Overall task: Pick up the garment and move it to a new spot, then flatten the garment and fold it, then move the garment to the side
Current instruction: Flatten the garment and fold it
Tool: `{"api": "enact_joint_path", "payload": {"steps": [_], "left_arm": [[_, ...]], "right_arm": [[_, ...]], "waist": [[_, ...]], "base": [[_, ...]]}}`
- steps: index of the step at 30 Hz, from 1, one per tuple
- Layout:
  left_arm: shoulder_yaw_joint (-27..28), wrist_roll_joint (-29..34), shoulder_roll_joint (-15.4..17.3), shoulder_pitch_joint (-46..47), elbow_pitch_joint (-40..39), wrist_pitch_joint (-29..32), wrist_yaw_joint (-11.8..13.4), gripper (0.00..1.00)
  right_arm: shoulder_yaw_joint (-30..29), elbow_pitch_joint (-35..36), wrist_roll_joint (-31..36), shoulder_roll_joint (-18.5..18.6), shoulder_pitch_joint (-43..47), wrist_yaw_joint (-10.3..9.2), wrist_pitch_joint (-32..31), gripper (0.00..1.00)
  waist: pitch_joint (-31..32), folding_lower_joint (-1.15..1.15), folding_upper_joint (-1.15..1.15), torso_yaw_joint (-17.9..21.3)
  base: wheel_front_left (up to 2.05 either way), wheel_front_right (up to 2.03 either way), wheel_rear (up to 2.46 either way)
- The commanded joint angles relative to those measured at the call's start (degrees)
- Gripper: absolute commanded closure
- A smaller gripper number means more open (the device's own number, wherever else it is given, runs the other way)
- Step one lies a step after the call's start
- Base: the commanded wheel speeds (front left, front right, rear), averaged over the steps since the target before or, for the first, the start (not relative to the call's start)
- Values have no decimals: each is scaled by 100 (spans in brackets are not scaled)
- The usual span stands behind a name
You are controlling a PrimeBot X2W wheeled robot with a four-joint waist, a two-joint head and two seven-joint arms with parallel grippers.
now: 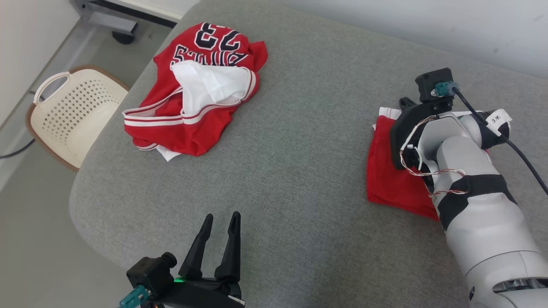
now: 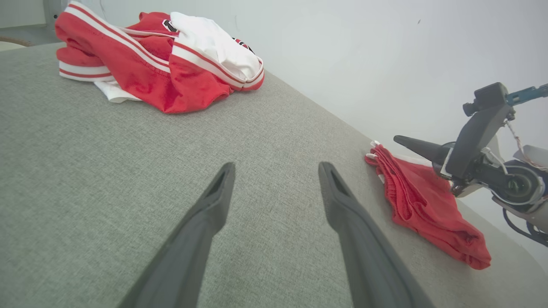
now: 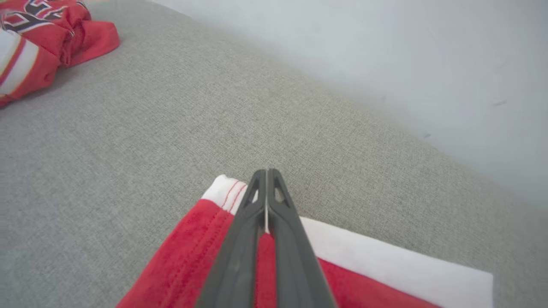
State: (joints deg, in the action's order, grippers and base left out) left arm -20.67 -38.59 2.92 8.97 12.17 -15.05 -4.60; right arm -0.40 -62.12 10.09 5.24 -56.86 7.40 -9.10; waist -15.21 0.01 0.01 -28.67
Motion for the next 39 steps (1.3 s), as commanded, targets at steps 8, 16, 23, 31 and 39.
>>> {"api": "enact_joint_path", "payload": {"steps": [8, 16, 23, 31, 39], "left_arm": [[182, 283, -2, -96, 52, -23, -16, 0], [575, 683, 125, -406, -177, -23, 50, 0], [1007, 1092, 95, -717, -542, -22, 12, 0], [1591, 1689, 30, -1081, -996, -23, -92, 0], [1927, 2283, 7, -1305, -1036, -23, -239, 0]], "right_arm": [[-399, 284, -312, -142, 212, 15, 967, 0], [-704, 980, -605, -219, 1332, 15, 1967, 0], [-905, 2414, -1093, -242, 2850, 15, 2339, 0], [-653, 4233, -1918, -236, 4559, 15, 2423, 0], [-581, 4791, -2017, -236, 5492, 15, 2419, 0]], "waist": [[506, -1, -1, 464], [1033, -1, -1, 1092], [1332, -1, -1, 1666], [1470, -1, -1, 2236], [1565, -1, -1, 2594]], "base": [[0, 0, 0], [0, 0, 0], [0, 0, 0], [0, 0, 0], [0, 0, 0]]}}
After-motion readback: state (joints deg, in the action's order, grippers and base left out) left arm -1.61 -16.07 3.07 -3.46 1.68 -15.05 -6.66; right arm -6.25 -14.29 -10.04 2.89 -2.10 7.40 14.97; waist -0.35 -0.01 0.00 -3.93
